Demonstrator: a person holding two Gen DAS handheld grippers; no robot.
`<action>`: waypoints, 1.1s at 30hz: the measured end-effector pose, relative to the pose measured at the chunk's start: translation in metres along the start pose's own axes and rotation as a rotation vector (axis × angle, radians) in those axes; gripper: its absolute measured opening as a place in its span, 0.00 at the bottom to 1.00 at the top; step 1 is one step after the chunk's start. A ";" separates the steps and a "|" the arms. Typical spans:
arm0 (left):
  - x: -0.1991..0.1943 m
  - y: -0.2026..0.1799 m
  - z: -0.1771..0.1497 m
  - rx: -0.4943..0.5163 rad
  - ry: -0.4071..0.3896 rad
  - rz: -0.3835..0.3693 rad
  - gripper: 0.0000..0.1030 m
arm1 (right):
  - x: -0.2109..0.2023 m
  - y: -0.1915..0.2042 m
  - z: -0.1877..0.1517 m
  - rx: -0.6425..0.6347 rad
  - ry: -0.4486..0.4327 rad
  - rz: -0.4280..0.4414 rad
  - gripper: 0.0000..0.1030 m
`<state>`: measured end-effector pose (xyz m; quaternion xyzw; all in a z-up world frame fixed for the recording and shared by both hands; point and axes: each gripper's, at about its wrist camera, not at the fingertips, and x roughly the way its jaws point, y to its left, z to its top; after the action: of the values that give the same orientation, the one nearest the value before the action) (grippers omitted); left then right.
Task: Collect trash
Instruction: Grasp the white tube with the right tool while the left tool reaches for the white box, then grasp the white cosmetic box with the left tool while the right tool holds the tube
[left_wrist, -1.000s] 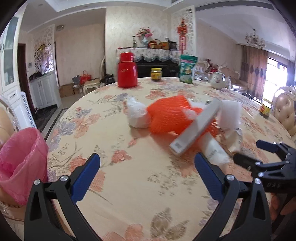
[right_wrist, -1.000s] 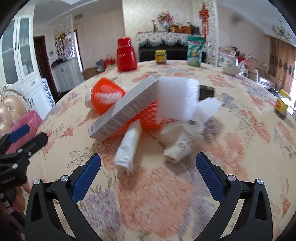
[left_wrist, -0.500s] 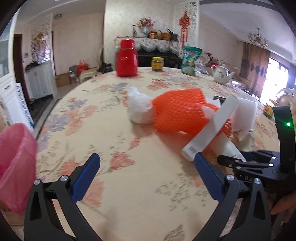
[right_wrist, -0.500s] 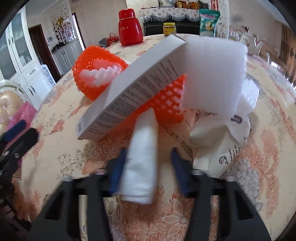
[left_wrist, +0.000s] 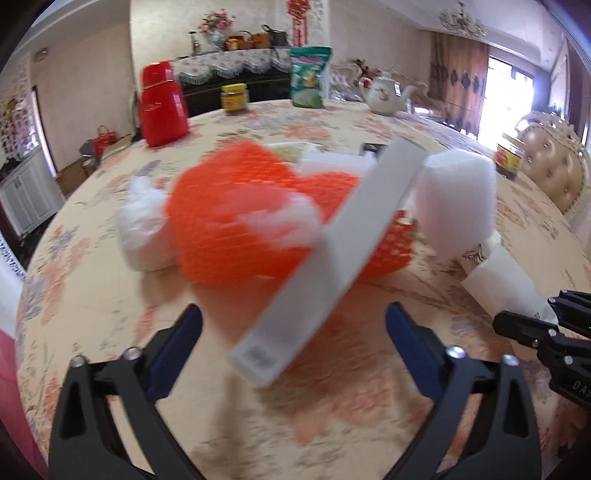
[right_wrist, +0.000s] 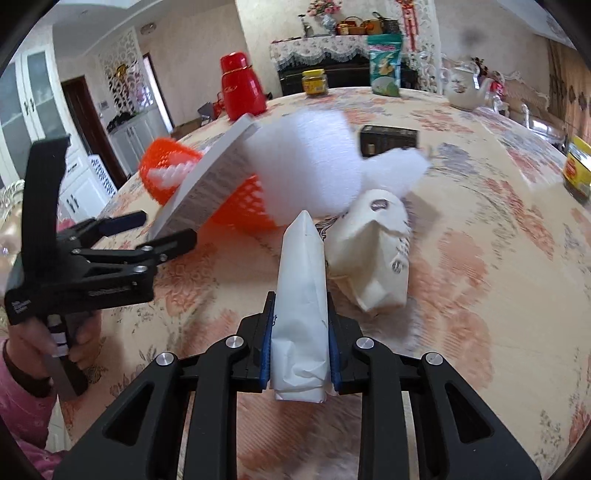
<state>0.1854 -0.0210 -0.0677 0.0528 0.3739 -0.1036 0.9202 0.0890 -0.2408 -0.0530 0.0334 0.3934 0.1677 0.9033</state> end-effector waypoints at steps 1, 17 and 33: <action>0.001 -0.006 0.000 0.004 0.010 -0.012 0.74 | -0.004 -0.005 0.000 0.008 -0.009 -0.004 0.24; 0.004 -0.062 0.002 0.106 -0.002 0.057 0.64 | -0.039 -0.051 -0.018 0.110 -0.082 0.004 0.25; -0.069 -0.074 -0.024 0.018 -0.086 -0.104 0.35 | -0.067 -0.039 -0.033 0.092 -0.128 0.027 0.25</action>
<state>0.1038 -0.0784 -0.0380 0.0372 0.3352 -0.1569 0.9282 0.0338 -0.3020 -0.0364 0.0909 0.3414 0.1592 0.9219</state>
